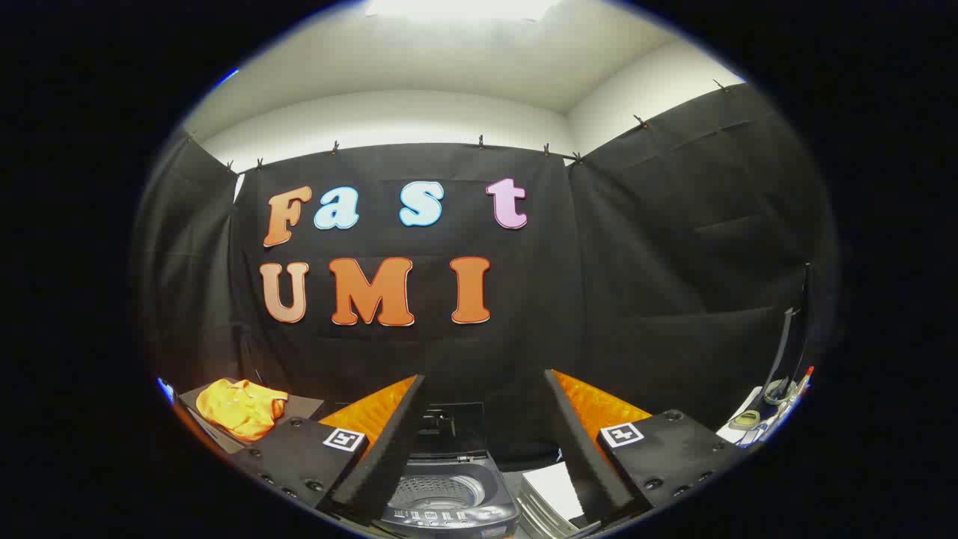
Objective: Put the clothes into the washing machine and then close the washing machine lid.
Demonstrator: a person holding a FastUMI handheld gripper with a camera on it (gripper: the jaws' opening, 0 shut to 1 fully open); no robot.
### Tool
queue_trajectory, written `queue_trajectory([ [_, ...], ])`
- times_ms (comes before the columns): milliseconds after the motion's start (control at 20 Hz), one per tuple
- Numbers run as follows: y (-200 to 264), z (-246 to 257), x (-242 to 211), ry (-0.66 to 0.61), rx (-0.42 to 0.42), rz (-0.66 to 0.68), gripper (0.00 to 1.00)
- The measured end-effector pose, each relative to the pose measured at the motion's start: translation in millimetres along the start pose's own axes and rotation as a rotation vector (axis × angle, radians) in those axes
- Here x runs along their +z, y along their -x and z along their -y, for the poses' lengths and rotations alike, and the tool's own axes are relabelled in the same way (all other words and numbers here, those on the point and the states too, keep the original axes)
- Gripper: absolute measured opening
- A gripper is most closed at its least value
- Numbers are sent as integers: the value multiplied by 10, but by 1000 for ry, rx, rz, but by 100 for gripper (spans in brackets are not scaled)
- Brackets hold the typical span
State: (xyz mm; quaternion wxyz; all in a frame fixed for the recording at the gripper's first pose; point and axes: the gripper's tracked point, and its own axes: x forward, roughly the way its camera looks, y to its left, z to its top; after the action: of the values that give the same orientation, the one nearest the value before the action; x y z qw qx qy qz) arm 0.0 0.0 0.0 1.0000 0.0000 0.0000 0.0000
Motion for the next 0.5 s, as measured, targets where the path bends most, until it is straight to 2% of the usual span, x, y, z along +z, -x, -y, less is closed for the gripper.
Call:
queue_trajectory([
  [500,-84,185,-87,-24,-25,-17,98],
])
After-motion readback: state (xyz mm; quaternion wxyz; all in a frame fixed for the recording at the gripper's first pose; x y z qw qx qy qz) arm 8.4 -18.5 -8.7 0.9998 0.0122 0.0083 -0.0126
